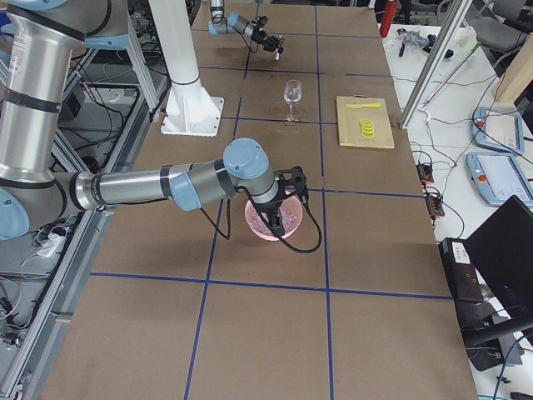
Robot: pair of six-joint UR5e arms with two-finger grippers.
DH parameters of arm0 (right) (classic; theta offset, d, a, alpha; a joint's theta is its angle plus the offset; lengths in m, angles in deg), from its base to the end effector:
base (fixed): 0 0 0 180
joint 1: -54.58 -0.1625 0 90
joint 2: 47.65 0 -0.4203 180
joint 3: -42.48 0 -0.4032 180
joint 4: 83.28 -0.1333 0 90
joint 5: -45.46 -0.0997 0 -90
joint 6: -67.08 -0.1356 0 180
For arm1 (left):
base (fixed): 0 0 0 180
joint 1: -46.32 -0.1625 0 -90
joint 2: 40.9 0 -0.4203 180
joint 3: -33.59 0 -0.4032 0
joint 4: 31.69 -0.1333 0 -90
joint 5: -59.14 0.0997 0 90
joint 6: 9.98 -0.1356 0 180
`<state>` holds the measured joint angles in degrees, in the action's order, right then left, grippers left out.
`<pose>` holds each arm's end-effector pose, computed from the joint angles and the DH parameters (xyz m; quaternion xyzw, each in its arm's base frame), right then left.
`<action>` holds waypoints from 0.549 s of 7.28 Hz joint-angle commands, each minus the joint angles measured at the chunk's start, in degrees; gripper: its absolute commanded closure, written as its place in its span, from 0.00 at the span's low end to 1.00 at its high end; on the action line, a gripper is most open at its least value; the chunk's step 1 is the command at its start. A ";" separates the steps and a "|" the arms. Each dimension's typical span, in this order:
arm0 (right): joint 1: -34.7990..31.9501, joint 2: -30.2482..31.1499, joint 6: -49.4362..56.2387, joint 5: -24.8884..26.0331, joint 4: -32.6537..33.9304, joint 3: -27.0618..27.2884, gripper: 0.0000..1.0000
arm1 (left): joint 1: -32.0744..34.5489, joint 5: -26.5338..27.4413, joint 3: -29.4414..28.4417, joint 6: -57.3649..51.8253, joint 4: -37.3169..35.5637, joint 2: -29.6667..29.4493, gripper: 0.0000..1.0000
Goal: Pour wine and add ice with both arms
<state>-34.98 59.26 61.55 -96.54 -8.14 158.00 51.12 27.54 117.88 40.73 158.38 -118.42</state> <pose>0.0234 -0.4013 0.5411 0.1602 -0.4381 -0.0500 0.8831 0.3545 -0.2794 0.6101 0.5563 0.3919 -0.1098 0.7245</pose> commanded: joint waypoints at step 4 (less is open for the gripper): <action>0.00 0.59 0.00 -0.03 0.00 0.14 0.00 | -3.39 3.73 -0.97 0.35 0.04 0.00 1.00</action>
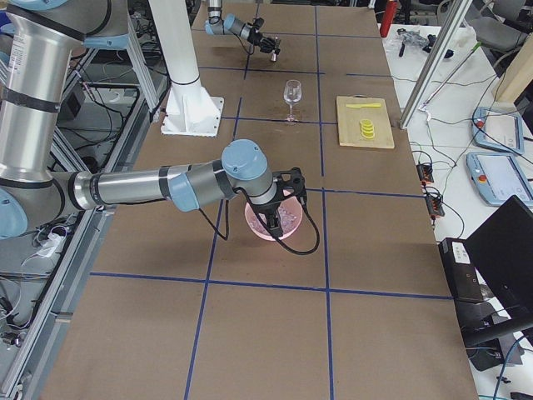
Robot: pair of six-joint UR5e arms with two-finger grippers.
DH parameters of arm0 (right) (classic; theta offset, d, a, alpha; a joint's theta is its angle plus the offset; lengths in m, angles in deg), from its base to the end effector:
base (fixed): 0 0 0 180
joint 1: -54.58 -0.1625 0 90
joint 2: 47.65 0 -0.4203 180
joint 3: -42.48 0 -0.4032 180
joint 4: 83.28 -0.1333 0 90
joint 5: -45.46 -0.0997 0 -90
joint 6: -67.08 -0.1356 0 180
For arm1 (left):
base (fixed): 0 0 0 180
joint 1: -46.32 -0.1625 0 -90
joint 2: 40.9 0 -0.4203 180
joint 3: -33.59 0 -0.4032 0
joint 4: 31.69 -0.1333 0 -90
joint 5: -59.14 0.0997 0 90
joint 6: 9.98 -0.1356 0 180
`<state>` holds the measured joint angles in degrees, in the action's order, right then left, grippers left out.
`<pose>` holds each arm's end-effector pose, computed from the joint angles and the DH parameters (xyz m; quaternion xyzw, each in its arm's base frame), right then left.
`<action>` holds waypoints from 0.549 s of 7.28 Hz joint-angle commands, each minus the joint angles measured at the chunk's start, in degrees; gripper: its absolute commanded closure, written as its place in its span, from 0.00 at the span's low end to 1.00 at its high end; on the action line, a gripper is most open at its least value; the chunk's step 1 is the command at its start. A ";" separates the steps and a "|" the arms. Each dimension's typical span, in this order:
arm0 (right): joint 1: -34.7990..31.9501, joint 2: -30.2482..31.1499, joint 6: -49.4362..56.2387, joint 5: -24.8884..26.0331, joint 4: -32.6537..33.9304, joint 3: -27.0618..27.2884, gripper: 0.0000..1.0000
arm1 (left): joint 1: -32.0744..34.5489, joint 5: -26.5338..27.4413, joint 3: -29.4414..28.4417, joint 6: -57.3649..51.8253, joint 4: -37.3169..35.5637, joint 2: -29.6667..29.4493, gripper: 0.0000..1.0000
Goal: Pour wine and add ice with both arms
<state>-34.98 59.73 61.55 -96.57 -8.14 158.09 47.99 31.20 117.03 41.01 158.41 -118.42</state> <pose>0.0233 -0.3981 0.5435 0.1572 -0.4385 -0.0486 0.8835 0.3610 -0.2637 0.6158 0.5609 0.3859 -0.1089 0.7243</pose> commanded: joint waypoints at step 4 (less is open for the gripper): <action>0.00 0.11 0.00 0.00 0.00 -0.03 0.00 | -0.44 0.07 -0.11 -0.27 -0.08 0.00 0.57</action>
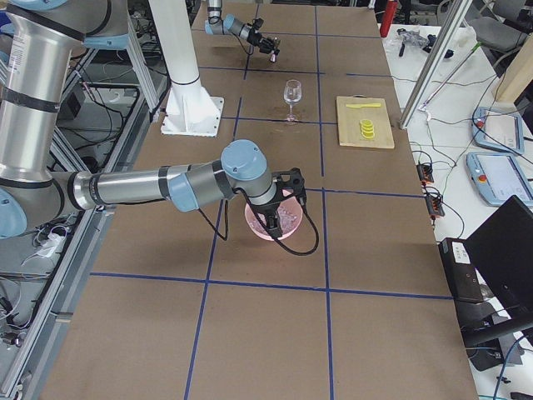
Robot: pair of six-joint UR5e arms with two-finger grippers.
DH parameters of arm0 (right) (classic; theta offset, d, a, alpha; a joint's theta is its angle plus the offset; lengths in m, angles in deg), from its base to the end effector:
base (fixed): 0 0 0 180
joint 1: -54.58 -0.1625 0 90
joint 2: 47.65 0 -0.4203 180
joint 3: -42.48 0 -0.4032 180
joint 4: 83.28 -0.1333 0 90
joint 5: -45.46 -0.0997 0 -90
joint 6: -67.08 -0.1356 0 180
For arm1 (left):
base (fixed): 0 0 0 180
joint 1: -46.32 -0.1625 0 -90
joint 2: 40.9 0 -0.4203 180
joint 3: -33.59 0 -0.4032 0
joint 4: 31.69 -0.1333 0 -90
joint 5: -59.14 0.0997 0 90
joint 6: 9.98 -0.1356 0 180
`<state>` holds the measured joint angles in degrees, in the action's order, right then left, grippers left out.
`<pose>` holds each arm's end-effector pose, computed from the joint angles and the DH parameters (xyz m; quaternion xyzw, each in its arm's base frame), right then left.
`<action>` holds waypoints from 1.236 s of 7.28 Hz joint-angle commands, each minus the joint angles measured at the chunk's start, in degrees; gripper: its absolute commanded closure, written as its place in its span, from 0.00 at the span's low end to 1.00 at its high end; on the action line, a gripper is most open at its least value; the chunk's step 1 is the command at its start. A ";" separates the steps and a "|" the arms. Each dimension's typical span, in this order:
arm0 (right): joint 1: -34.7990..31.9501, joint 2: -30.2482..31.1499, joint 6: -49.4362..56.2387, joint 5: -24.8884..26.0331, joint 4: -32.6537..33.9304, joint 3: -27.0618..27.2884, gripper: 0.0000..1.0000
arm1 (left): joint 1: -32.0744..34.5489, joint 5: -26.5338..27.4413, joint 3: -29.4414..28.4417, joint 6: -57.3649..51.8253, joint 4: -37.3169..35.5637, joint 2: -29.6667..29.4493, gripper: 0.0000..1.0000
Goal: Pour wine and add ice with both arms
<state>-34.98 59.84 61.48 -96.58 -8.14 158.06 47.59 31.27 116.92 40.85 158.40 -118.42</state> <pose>0.0233 -0.3974 0.5446 0.1559 -0.4387 -0.0475 0.8837 0.3627 -0.2613 0.6167 0.5605 0.3860 -0.1051 0.7251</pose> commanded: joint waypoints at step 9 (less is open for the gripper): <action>0.00 0.00 -0.11 -0.26 0.09 -0.01 0.00 | 0.49 -10.35 3.42 -6.44 0.46 5.71 0.00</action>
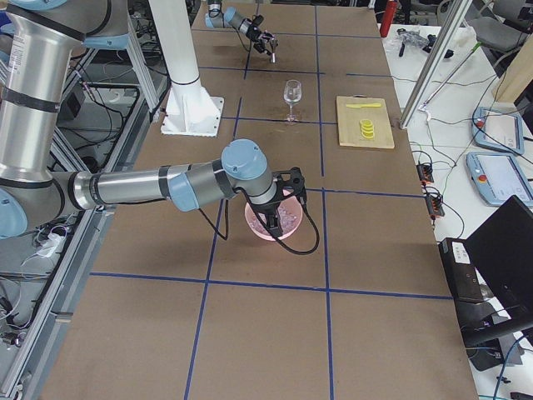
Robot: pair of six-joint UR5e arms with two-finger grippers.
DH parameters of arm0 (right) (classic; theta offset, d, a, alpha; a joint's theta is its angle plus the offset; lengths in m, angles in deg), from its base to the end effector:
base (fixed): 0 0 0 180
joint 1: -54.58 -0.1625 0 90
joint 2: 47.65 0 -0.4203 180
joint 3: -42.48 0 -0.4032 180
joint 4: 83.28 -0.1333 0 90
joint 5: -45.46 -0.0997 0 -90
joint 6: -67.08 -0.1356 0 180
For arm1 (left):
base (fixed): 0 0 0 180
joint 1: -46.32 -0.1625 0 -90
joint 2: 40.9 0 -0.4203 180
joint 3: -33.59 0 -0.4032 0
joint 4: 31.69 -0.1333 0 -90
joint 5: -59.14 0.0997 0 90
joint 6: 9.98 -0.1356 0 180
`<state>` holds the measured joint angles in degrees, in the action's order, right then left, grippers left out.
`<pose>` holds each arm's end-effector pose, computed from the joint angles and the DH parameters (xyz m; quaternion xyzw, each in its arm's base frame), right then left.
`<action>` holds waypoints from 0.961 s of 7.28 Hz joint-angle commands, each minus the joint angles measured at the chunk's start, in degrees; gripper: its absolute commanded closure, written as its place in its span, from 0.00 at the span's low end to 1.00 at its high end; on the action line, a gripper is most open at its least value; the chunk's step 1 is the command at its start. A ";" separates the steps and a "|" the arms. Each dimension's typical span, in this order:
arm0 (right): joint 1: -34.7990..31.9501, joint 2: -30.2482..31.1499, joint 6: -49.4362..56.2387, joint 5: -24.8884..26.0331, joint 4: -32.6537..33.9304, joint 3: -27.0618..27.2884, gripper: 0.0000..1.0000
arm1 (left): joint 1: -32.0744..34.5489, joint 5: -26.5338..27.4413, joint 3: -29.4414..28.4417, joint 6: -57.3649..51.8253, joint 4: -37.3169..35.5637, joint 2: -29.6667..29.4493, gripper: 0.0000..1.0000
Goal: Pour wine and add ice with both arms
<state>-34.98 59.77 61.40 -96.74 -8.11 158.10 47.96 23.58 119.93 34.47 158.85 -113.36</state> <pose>0.0231 -0.3977 0.5435 0.1560 -0.4400 -0.0475 0.8830 0.3381 -0.2534 0.6257 0.5499 0.3793 -0.0149 0.7440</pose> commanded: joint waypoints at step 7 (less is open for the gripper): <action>0.00 0.16 -0.29 -0.18 -0.02 0.14 0.00 | 18.15 -35.29 9.55 -10.50 0.63 19.64 0.00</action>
<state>-34.98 59.93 61.18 -96.89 -8.06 158.14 58.30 -3.48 129.63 27.50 159.33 -94.99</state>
